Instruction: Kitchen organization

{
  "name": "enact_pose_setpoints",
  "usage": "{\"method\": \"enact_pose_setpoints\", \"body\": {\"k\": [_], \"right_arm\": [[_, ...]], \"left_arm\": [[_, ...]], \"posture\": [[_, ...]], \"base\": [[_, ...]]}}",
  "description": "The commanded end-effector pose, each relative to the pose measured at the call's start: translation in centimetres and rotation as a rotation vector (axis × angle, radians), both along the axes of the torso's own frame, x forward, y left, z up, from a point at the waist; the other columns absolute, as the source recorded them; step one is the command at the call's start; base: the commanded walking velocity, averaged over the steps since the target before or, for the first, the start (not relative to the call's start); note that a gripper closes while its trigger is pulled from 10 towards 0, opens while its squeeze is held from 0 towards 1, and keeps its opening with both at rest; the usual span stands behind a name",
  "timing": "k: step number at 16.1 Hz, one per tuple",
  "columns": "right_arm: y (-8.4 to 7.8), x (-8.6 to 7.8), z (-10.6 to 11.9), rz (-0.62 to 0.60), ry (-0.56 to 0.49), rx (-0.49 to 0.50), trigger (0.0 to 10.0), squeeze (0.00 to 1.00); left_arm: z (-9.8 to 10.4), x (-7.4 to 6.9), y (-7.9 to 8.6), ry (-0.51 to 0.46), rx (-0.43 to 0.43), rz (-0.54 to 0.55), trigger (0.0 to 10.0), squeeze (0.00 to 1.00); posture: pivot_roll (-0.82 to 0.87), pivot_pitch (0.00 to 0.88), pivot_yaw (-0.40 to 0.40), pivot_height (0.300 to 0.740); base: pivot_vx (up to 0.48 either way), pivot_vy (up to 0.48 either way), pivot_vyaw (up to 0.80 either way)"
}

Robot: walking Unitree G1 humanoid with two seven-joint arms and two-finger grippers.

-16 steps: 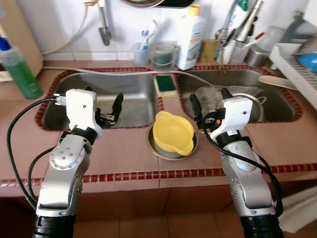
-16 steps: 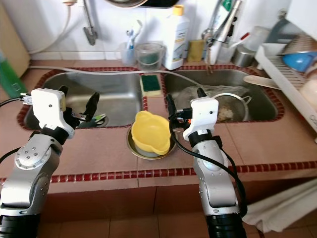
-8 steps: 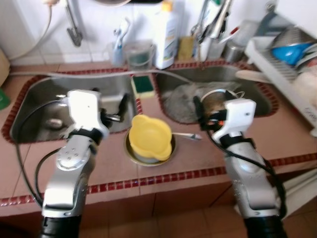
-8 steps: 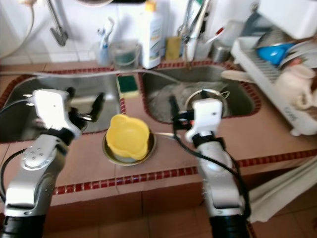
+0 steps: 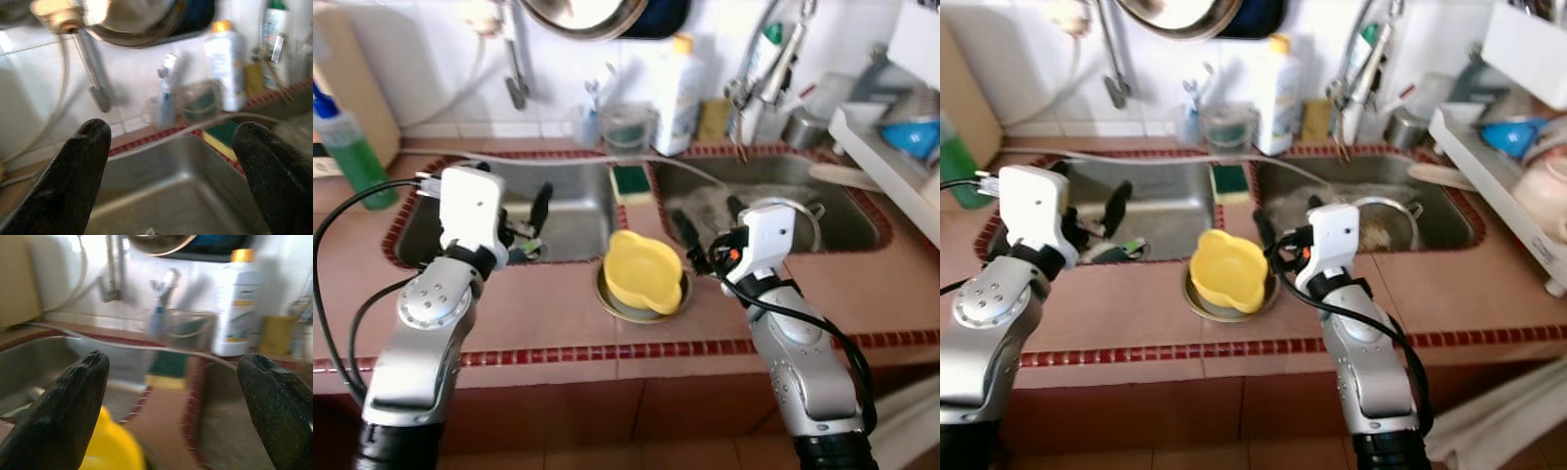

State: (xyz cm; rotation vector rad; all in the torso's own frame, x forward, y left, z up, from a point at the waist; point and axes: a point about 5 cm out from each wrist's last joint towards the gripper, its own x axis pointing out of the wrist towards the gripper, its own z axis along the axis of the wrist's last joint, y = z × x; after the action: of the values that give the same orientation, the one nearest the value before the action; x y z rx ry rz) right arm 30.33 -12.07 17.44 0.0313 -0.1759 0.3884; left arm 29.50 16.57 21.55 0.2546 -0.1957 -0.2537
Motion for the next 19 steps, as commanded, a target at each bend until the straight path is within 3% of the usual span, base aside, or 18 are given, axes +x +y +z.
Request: {"method": "enact_pose_setpoints", "body": {"k": [1,3,4,7,14,19], "right_arm": [[0.4,-0.1,0.5,0.056,0.007,0.011,10.0,0.0],[0.5,-0.2,0.4,0.088,0.028,0.008,10.0,0.0],[0.3,-0.5,-0.3,0.139,0.074,-0.023,10.0,0.0],[-0.6,-0.7,-0.7,0.191,0.127,-0.047,10.0,0.0],[-5.7,-1.0,0.7,0.166,0.242,-0.105,10.0,0.0],[-7.2,-0.5,0.7,0.192,0.329,-0.121,10.0,0.0]], "left_arm": [[-0.2,-0.5,-1.0,0.029,0.034,-0.068,10.0,0.0],[-0.2,-0.9,-1.5,0.03,0.057,-0.106,10.0,0.0],[-0.5,-1.7,-2.7,0.052,0.065,-0.185,10.0,0.0],[-0.8,-2.6,-3.8,0.078,0.1,-0.287,10.0,0.0],[-0.2,-2.9,-3.9,0.064,0.118,-0.31,10.0,0.0],[-0.1,-3.4,-5.0,0.056,0.125,-0.36,10.0,0.0]], "posture": [[-0.05,0.056,-0.002,0.74],[-0.05,0.057,-0.003,0.74],[-0.05,0.058,-0.003,0.74],[-0.05,0.064,-0.003,0.74],[-0.07,0.097,-0.002,0.74],[-0.09,0.106,-0.001,0.74]], "base": [[0.0,0.0,0.0],[0.0,0.0,0.0],[0.0,0.0,0.0],[0.0,0.0,0.0],[0.0,0.0,0.0],[0.0,0.0,0.0]]}}
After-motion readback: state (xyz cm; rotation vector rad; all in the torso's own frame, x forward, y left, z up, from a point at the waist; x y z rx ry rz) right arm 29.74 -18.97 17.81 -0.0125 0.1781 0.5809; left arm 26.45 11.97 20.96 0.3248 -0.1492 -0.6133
